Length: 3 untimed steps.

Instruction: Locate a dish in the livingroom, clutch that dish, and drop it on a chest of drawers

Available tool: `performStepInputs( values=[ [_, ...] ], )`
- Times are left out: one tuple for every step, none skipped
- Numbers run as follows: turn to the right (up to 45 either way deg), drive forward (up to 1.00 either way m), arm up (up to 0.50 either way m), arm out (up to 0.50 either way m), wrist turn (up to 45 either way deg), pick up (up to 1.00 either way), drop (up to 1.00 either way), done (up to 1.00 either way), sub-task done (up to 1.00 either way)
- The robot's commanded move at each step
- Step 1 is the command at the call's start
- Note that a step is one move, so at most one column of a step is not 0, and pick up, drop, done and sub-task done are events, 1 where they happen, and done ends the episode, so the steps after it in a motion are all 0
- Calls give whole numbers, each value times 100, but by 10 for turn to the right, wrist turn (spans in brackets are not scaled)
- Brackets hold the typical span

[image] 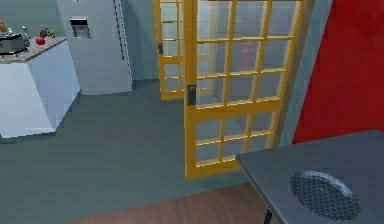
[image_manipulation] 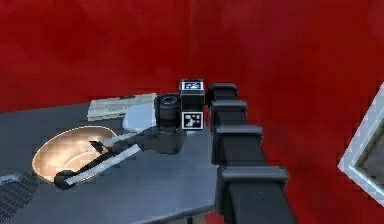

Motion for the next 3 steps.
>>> performStepInputs(
  values=[
    [0,0,0,0,-450,0,0,0,0],
    [0,0,0,0,-60,0,0,0,0],
    [0,0,0,-16,0,0,0,0,0]
  ],
)
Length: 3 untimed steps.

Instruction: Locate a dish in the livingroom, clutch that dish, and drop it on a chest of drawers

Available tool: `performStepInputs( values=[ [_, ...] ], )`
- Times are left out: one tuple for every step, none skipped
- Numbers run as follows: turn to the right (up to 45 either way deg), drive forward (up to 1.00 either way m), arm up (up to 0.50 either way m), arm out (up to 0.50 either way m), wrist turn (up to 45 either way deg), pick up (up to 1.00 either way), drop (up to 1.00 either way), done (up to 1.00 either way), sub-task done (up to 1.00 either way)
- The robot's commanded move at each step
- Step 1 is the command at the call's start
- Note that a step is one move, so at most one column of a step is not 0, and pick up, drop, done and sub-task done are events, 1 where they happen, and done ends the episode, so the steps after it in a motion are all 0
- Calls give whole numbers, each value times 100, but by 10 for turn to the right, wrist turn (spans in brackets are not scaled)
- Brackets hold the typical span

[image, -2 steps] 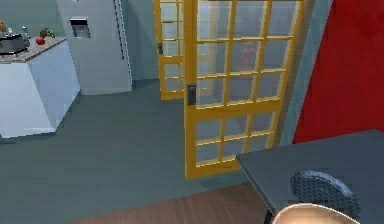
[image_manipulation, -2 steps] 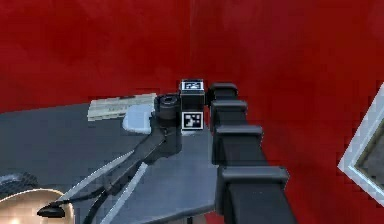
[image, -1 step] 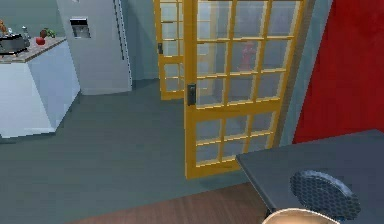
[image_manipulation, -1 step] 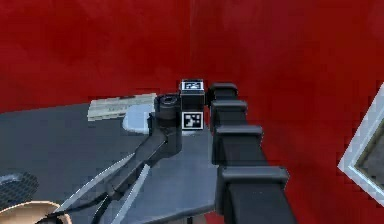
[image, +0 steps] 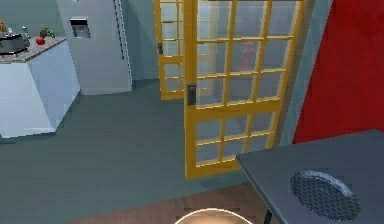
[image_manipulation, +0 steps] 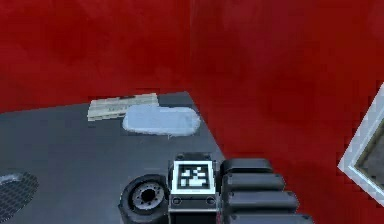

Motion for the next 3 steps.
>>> performStepInputs(
  values=[
    [-450,0,0,0,0,0,0,0,0],
    [-150,0,0,0,0,0,0,0,0],
    [0,40,0,0,0,0,0,0,0]
  ],
)
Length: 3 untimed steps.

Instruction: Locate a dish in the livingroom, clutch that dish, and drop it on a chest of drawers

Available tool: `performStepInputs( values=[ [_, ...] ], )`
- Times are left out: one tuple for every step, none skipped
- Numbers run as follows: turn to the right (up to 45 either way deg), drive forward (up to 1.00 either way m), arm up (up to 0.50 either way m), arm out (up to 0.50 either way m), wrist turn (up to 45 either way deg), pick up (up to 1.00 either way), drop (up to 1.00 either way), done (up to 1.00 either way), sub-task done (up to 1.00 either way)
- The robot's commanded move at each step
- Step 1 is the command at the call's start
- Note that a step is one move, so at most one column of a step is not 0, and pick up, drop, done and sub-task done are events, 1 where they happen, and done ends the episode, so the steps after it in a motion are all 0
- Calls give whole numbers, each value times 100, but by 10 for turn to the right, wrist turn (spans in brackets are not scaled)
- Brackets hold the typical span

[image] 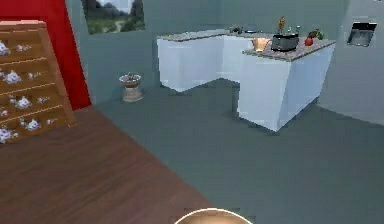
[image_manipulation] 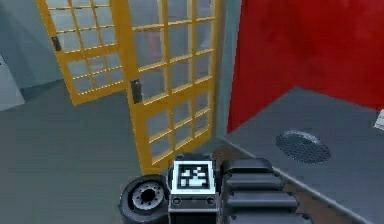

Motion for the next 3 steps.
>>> performStepInputs(
  values=[
    [-450,0,0,0,0,0,0,0,0],
    [-30,0,0,0,0,0,0,0,0],
    [0,100,0,0,0,0,0,0,0]
  ],
)
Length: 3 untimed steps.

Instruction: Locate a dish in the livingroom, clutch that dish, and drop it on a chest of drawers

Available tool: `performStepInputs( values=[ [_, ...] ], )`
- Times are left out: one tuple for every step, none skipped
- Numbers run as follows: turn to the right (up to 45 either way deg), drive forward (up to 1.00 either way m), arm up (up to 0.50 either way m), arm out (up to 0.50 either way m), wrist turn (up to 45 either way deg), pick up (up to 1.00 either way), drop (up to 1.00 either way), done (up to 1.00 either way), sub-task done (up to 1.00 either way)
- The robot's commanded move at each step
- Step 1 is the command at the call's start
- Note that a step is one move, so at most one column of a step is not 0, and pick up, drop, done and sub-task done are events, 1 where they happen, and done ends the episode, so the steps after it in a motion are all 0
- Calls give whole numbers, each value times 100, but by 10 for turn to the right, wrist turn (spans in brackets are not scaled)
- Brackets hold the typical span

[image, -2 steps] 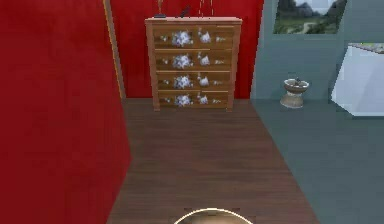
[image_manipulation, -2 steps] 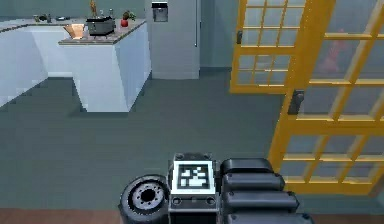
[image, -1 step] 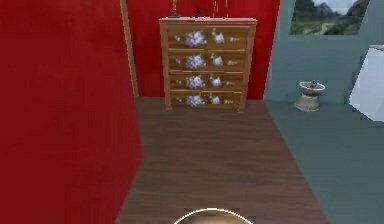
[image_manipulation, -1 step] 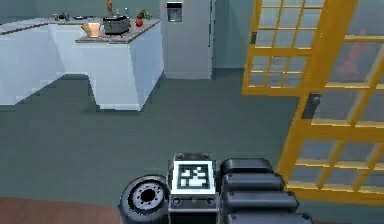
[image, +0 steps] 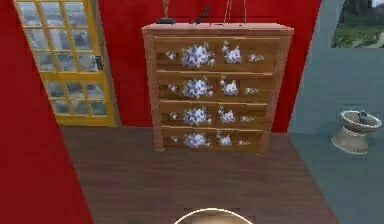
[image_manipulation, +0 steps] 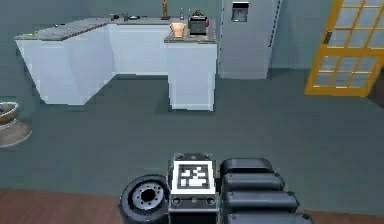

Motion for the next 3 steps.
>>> performStepInputs(
  values=[
    [0,85,0,0,0,0,0,0,0],
    [-390,0,0,0,0,0,0,0,0],
    [0,60,0,0,0,0,0,0,0]
  ],
)
